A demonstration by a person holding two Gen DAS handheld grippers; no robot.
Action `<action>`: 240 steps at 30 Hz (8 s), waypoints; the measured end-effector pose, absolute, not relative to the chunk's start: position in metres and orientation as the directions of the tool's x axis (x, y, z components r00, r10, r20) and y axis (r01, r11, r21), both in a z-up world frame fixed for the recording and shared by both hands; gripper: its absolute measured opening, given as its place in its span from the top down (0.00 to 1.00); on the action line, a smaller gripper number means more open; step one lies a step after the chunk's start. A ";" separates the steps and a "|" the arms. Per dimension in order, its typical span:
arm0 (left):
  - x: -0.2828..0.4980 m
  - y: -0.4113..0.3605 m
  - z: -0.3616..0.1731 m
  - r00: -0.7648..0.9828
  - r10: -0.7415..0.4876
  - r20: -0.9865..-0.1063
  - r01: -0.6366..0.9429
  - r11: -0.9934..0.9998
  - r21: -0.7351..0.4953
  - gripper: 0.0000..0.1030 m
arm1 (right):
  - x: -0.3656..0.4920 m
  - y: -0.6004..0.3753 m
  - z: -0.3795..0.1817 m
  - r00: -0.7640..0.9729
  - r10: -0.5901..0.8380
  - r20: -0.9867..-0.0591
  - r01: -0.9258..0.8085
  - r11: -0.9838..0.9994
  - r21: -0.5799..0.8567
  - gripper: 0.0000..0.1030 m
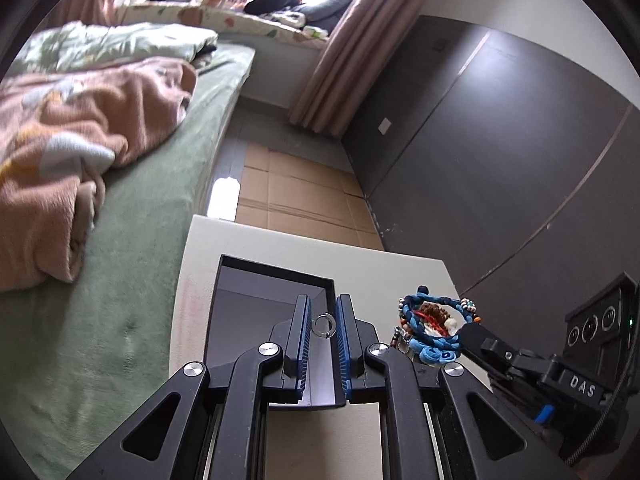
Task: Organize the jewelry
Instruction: 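Lower the ring into the black box with the left tool while the right tool drops the blue bracelet in, then grasp the white plastic bag with the right tool, then grasp the red string bracelet with the left tool while the right tool lifts the white bag, then drop the red string into the box with the left tool while the right tool drops the bag, then grasp the black bead bracelet from the pile with the left tool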
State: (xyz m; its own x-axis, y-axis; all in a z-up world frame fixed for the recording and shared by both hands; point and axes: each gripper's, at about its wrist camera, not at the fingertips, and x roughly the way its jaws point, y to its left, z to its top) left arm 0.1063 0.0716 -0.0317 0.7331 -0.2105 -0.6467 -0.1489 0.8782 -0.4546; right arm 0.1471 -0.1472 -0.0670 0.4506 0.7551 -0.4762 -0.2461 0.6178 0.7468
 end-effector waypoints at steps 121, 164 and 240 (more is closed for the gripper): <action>0.205 -0.096 -0.075 0.598 -0.371 -0.710 0.119 0.918 -0.379 0.97 | 0.216 -0.300 -0.074 0.609 0.508 -0.608 0.154 0.677 0.720 0.95; 0.109 0.092 -0.032 0.718 -0.097 -0.689 -0.306 0.846 -0.438 0.38 | 0.158 -0.139 -0.051 0.471 0.778 -0.415 -0.292 0.582 0.759 0.95; 0.166 -0.073 -0.088 0.577 -0.194 -0.793 0.021 0.975 -0.223 0.42 | 0.182 -0.284 -0.104 0.483 0.520 -0.705 0.188 0.724 0.663 0.37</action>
State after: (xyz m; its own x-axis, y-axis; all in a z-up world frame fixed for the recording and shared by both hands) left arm 0.1662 -0.0733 -0.0877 0.5774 -0.1940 -0.7931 0.0214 0.9746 -0.2228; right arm 0.1818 -0.2844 -0.1036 0.4827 0.5199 -0.7048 0.1882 0.7244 0.6632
